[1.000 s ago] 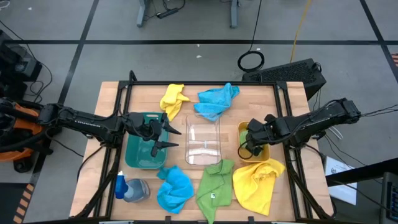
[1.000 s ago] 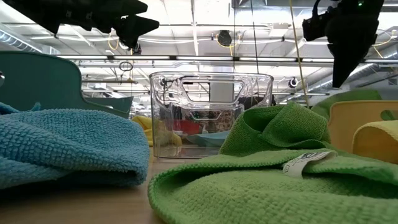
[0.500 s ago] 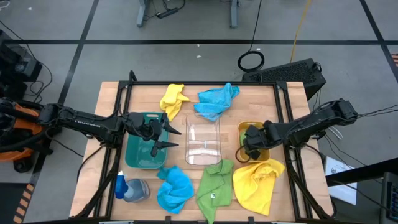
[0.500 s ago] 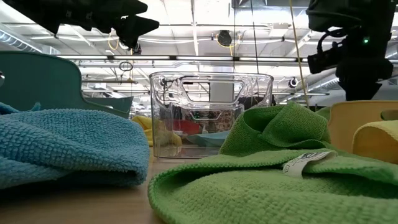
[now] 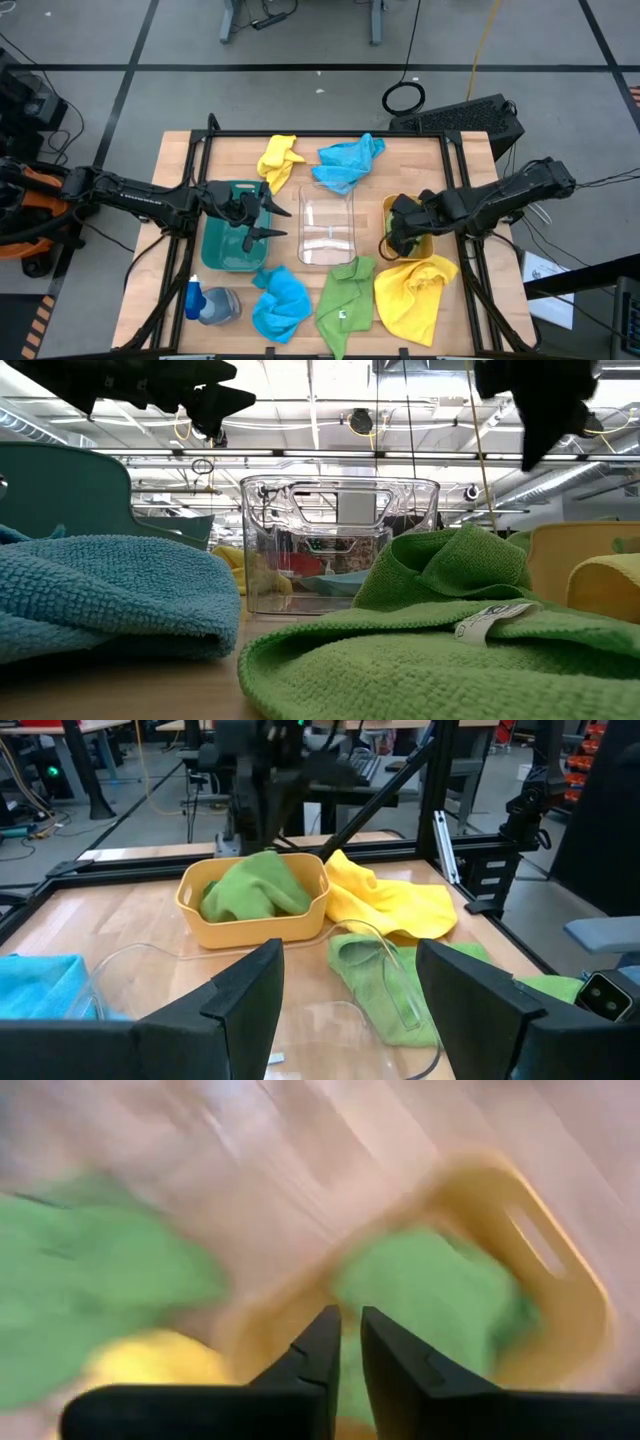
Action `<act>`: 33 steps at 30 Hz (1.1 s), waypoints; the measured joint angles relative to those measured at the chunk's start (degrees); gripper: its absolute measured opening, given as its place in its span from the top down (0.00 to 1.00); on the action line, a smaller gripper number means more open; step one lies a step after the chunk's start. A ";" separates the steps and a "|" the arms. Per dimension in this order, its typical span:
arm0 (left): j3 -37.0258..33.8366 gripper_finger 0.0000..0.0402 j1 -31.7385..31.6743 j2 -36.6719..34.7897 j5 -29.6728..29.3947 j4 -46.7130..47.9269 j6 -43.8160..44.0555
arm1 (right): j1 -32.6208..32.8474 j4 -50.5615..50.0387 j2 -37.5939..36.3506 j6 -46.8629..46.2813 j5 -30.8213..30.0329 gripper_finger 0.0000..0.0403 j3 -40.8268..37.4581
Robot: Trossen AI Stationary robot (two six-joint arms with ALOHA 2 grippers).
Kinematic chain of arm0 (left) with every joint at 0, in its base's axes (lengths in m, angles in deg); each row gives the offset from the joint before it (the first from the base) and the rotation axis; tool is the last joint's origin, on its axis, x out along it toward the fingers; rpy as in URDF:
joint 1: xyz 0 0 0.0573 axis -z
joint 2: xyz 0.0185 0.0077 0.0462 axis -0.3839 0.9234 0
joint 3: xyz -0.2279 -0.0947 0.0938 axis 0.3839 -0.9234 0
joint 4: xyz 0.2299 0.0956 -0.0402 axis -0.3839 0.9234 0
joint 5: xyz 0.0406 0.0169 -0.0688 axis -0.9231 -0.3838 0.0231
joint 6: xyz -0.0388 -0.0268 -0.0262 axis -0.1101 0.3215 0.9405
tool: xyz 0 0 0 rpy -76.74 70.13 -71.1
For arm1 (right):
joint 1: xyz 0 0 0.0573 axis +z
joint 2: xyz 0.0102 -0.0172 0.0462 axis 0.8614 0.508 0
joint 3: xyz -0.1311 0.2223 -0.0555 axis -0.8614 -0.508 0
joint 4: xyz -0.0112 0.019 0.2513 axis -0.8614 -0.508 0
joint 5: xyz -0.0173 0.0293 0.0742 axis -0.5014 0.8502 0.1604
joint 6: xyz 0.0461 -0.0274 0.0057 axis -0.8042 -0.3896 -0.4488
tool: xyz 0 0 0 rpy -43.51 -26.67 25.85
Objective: Sort microfiber towel by color & place in baskets
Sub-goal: Put the green microfiber towel into the yellow bin
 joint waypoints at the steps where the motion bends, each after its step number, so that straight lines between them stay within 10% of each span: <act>1: 0.00 0.42 0.11 0.00 0.01 0.02 -0.01 | 1.16 2.48 0.00 0.65 -1.25 0.89 0.39; 8: 0.00 0.42 0.55 0.00 0.03 0.04 0.01 | 7.01 20.16 9.14 4.06 4.09 0.77 0.27; 23: 0.00 0.42 0.78 0.00 0.01 -0.02 0.33 | 8.75 12.14 35.33 19.55 4.87 0.30 17.23; 33: 0.00 0.42 0.78 0.00 -0.01 0.71 0.01 | 8.26 12.36 40.42 18.24 8.32 0.26 17.73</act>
